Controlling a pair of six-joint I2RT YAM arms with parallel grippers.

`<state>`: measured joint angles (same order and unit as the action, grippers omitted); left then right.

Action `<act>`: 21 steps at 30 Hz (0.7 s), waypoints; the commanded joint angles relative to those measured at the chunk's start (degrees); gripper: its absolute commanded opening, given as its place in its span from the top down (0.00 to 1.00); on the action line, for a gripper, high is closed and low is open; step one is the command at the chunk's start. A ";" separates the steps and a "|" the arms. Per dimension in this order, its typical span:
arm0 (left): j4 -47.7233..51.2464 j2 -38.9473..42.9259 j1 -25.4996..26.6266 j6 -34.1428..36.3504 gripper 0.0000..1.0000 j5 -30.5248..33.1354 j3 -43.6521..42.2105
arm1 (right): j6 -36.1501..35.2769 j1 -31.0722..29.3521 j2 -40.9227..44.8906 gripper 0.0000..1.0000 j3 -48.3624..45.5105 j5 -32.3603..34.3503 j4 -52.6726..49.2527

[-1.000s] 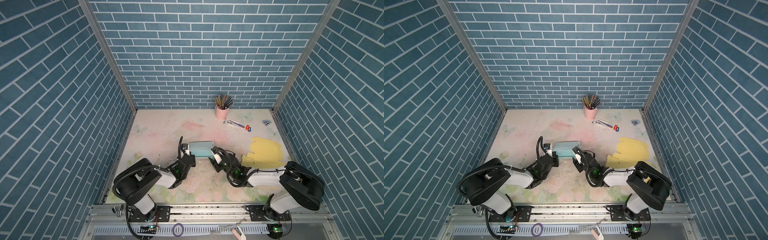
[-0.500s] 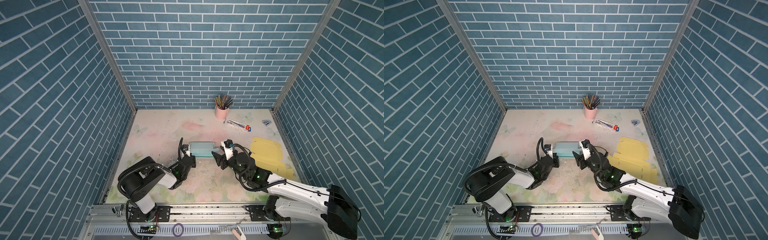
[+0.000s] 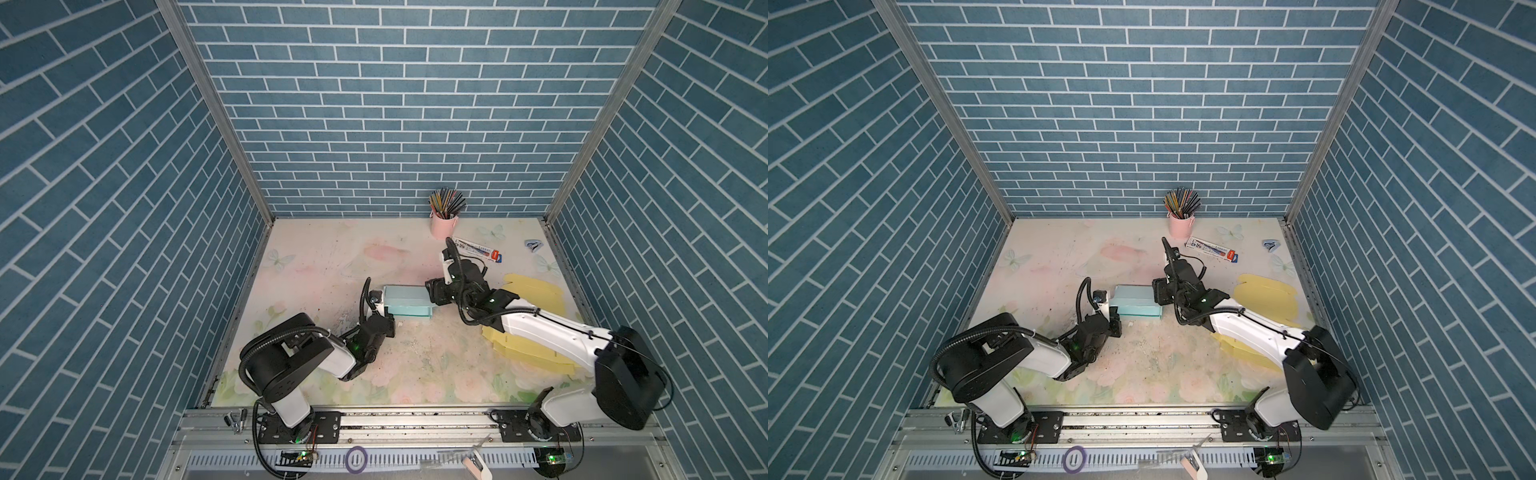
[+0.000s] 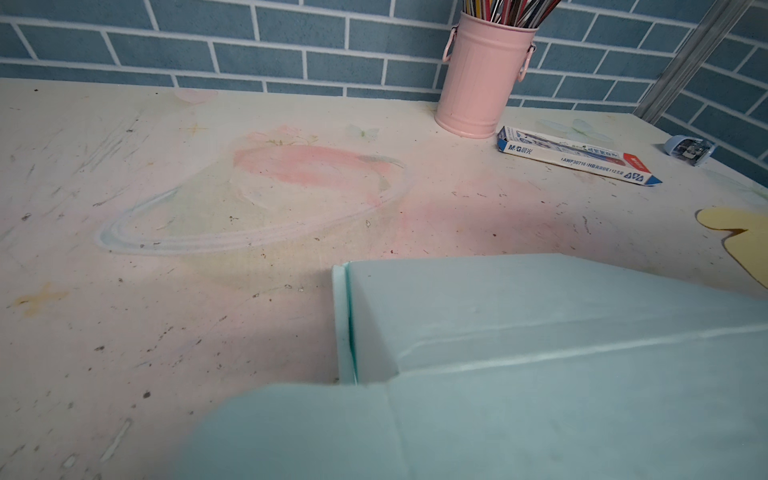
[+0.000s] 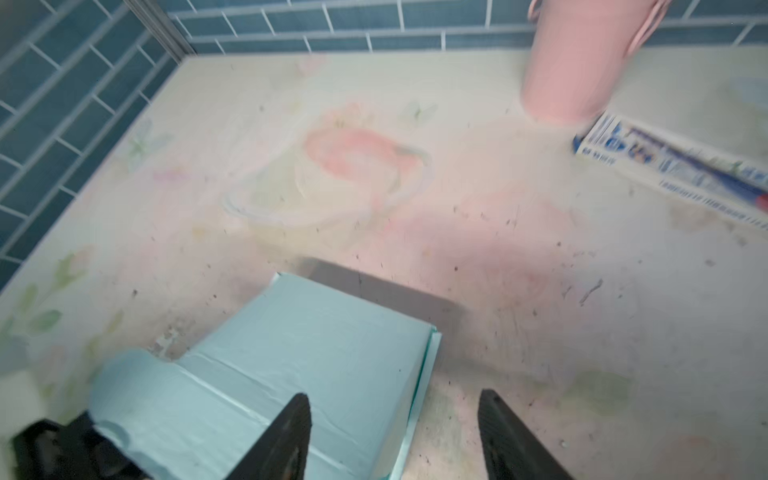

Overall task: Fold the paper box
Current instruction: 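Release the lid and lift both grippers away from the closed blue box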

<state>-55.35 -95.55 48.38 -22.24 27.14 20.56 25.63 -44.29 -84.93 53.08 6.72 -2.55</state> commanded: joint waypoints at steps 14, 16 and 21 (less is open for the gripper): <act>51.55 27.35 2.65 -9.46 0.05 -11.37 3.61 | 3.29 0.29 -8.64 0.39 -1.09 -2.28 3.47; 57.44 31.96 3.22 -9.67 0.02 -14.50 3.69 | 3.30 0.42 -8.77 0.39 -1.47 -2.40 3.82; 69.68 44.27 3.15 -8.97 0.01 -23.99 6.91 | 3.20 0.86 -8.81 0.42 -2.88 -2.78 5.27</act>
<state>2.31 -55.55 51.48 -30.26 9.98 24.10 27.20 -43.90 -92.79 51.44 3.95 2.28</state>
